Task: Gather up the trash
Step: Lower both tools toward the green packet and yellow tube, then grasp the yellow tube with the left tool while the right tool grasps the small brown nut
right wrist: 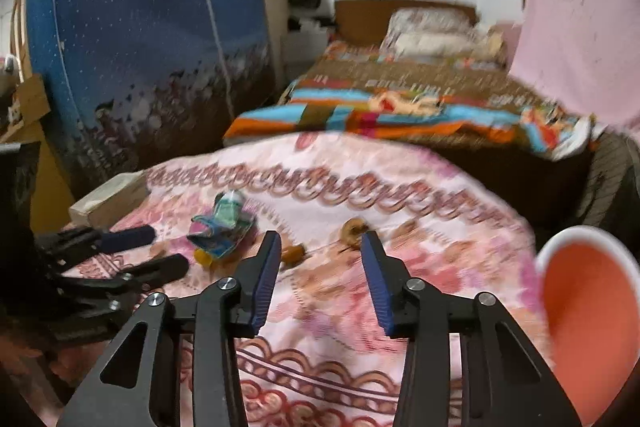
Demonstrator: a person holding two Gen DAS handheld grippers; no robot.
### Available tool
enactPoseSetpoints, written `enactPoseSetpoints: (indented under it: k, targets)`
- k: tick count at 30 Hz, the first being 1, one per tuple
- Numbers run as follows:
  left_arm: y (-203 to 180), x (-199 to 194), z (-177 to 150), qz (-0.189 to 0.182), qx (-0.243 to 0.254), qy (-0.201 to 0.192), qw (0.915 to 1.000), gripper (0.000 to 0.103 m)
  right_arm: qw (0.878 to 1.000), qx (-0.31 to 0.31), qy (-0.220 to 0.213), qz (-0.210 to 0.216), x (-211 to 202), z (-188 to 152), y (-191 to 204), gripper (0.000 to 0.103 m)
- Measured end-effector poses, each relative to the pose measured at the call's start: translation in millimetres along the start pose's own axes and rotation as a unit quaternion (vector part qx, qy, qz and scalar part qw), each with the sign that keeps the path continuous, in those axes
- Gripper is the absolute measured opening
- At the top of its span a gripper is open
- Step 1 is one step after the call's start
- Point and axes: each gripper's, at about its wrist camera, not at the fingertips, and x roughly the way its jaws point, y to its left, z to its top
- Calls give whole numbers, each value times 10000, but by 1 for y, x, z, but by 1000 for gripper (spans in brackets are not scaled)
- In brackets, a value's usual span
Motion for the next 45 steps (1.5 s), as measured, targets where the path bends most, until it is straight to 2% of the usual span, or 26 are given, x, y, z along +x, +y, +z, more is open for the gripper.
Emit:
enactPoseSetpoints:
  k: [4, 11, 14, 17, 23, 25, 27, 29, 33, 37, 45]
  targets:
    - [6, 0, 0, -74, -120, 48, 9999, 34, 9993, -13, 336, 174, 20, 5, 3, 31]
    - [5, 4, 1, -209, -70, 150, 9996, 31, 9960, -217, 842, 210, 44, 3, 13, 20]
    - [1, 7, 4, -281, 28, 174, 9994, 31, 9952, -181, 918, 281, 44, 0, 12, 13]
    - [-2, 12, 8, -419, 135, 218, 9988, 31, 9954, -150, 899, 303, 42, 0, 10, 11]
    - [-2, 27, 19, -567, 159, 360, 9976, 30, 9965, -129, 807, 169, 32, -1, 6, 8]
    - [-3, 32, 22, -581, 170, 394, 9974, 26, 9968, -110, 780, 122, 29, -2, 3, 8]
    - [-6, 34, 24, -598, 197, 403, 9972, 18, 9971, -92, 757, 85, 25, -3, 0, 8]
    - [-11, 34, 24, -614, 277, 393, 9970, 16, 9973, -50, 725, 63, 21, -4, -3, 8]
    - [-18, 27, 21, -554, 482, 295, 9969, 16, 9973, -15, 720, 106, 21, -3, -5, 8]
    - [-19, 18, 13, -291, 613, 288, 9973, 16, 9972, 145, 675, 280, 25, -1, -7, 9]
    - [11, 7, 8, -217, -110, 201, 9995, 16, 9961, 88, 836, 276, 46, 7, 7, 12]
